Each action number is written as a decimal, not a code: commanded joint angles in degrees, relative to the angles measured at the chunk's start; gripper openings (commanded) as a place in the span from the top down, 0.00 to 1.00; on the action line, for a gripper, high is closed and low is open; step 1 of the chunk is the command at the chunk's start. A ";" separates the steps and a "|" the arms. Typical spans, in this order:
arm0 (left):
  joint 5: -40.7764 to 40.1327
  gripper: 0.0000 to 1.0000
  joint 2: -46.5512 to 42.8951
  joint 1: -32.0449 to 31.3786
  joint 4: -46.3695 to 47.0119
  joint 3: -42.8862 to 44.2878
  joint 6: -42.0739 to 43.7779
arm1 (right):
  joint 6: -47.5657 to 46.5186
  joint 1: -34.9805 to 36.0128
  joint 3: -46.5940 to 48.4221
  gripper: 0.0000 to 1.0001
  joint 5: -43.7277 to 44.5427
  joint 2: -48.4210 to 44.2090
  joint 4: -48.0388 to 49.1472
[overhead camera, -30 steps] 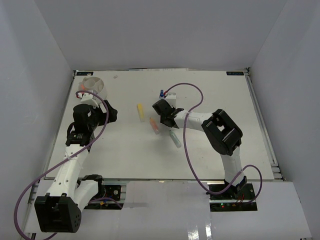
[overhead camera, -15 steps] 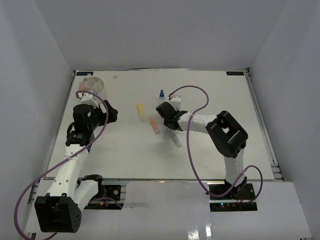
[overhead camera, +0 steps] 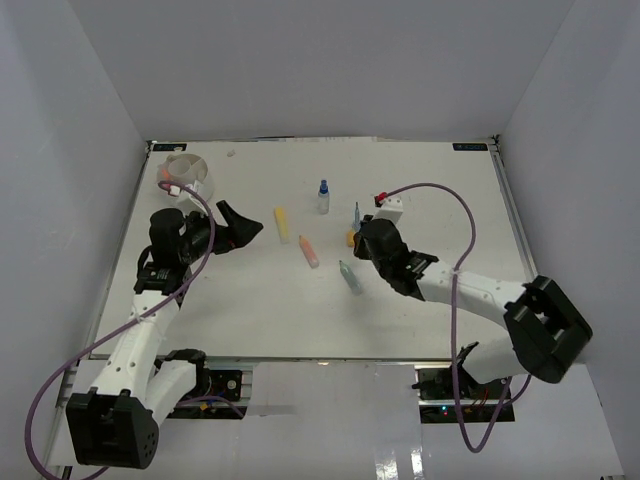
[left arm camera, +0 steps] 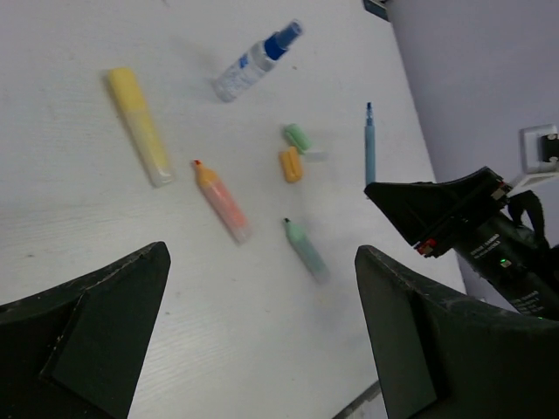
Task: Sort the stationery into containers
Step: Pick up the pen from the center of the board, then close the pen cap on the pen.
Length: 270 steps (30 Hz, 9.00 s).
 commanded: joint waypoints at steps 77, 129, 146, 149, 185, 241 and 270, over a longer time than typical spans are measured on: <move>-9.90 1.00 10.95 -20.03 2.41 14.40 18.50 | -16.38 -18.03 -5.55 0.16 -31.69 -12.89 -0.73; -9.80 1.00 6.20 -18.44 1.61 5.89 28.64 | -47.60 -15.77 21.11 0.59 -29.59 25.63 -30.05; -9.71 1.00 6.90 -18.44 1.52 5.71 28.64 | -46.28 -14.53 25.15 0.56 -29.33 27.21 -31.46; -9.71 1.00 6.99 -18.44 1.52 5.71 28.72 | -46.19 -14.44 25.50 0.57 -29.06 27.65 -31.46; -9.71 1.00 6.82 -18.44 1.34 5.71 28.73 | -39.60 -19.54 25.24 0.68 -23.97 27.65 -24.60; -10.76 1.00 6.47 -18.44 0.73 6.15 28.29 | -32.40 -17.78 28.93 0.67 -22.22 27.83 -18.01; -10.94 1.00 6.29 -18.44 0.64 6.24 28.20 | -13.15 -17.78 29.99 0.67 -22.38 29.23 -18.27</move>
